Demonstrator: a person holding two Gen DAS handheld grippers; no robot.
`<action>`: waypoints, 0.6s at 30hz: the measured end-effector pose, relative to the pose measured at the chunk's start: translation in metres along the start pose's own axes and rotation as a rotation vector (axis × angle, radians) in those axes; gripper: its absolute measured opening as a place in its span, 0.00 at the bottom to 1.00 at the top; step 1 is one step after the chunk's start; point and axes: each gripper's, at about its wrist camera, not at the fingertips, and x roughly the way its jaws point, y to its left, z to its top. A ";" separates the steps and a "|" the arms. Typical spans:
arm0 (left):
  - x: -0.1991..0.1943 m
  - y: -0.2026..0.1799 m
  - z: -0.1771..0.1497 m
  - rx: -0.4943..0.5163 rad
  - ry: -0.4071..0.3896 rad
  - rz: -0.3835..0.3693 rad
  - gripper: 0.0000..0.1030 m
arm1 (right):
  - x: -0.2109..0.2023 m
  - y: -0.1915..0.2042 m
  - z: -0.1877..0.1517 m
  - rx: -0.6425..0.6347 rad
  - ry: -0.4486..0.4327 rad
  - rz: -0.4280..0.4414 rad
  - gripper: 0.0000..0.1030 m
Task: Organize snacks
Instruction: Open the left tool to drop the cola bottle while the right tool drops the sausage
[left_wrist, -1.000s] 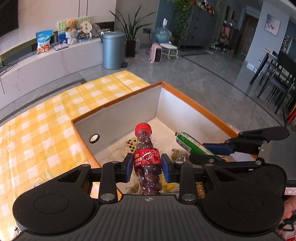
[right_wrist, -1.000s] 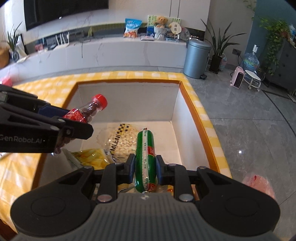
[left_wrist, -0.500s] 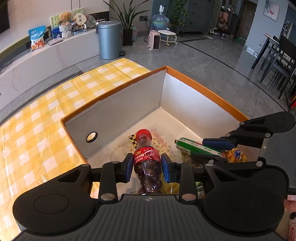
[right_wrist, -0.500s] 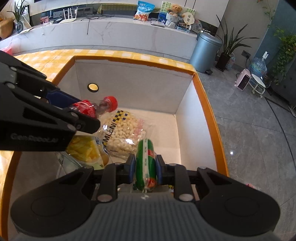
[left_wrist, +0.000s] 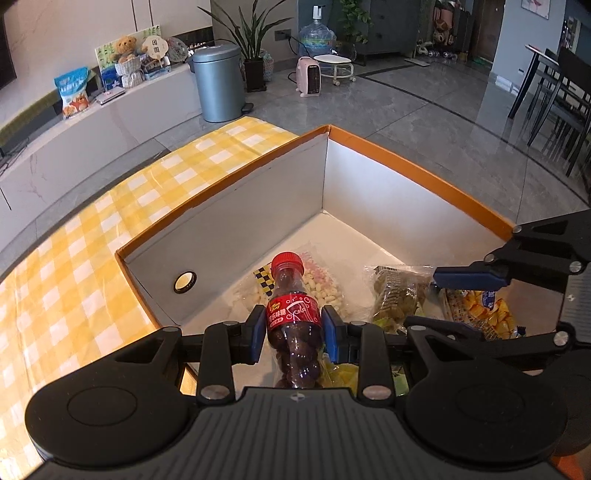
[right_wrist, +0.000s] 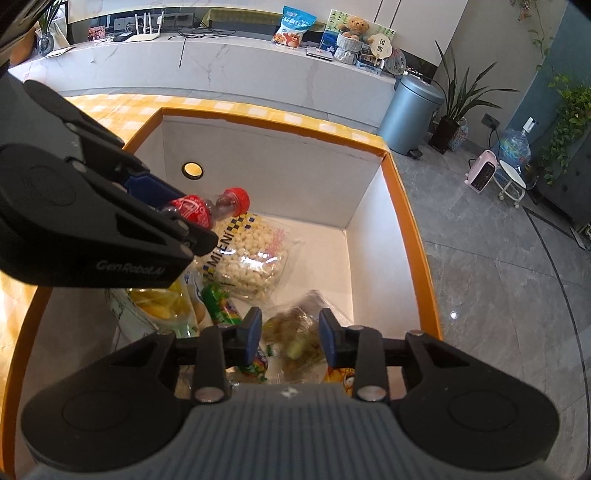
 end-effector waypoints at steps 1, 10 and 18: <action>0.000 0.000 0.000 0.002 0.000 0.003 0.35 | -0.001 0.000 0.000 0.000 0.000 0.002 0.35; 0.005 -0.006 -0.001 0.053 0.029 0.085 0.36 | -0.008 0.004 -0.005 0.001 -0.001 0.012 0.43; -0.011 -0.007 -0.001 0.064 0.006 0.092 0.64 | -0.013 0.007 -0.008 0.003 0.013 0.011 0.50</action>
